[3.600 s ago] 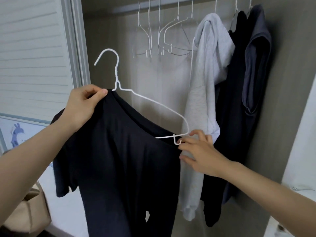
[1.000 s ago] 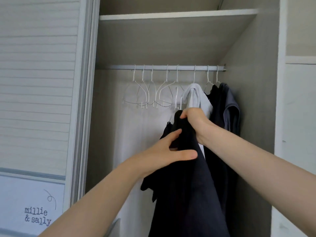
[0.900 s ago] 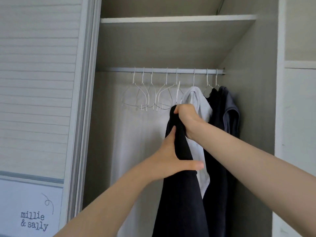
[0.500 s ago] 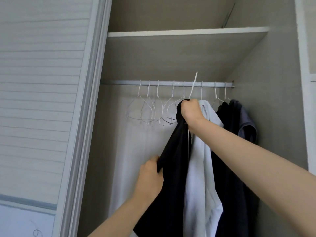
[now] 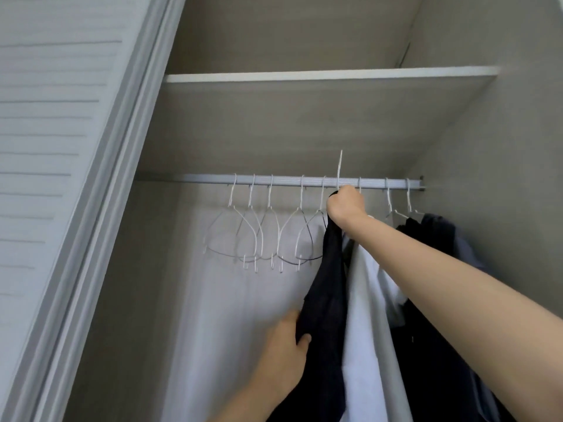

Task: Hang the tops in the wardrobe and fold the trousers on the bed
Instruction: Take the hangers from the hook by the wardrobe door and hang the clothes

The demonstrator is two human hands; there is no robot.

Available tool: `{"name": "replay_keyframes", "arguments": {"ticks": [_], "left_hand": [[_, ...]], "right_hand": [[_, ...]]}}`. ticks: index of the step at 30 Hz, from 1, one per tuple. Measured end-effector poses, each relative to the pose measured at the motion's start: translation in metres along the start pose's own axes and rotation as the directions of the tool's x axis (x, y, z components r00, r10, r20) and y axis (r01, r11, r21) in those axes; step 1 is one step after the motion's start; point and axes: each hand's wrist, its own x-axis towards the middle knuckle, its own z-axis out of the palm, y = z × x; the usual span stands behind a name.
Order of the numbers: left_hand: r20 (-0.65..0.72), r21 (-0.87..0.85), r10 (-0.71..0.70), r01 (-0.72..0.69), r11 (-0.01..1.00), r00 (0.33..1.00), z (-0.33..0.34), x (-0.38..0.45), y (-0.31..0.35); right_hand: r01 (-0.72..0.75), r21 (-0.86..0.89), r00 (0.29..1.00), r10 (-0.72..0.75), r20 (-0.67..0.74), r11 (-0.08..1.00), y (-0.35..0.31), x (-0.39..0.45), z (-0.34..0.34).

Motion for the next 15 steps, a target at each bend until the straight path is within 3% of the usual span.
{"name": "replay_keyframes", "arguments": {"ticks": [4,10,15], "left_hand": [[0.025,-0.021,0.024,-0.024,1.000,0.999,0.010,0.011,-0.013],[0.086,-0.005,0.044,-0.043,0.999,0.995,0.018,0.010,-0.030],[0.111,-0.033,0.035,-0.032,0.999,0.993,0.020,0.003,-0.034]], "right_hand": [[-0.079,0.021,0.997,0.079,0.006,0.997,0.012,0.017,0.011],[-0.039,-0.155,0.992,0.057,0.113,0.987,0.024,0.014,0.017],[0.175,-0.352,0.984,-0.146,0.107,0.919,0.032,-0.019,0.016]]}}
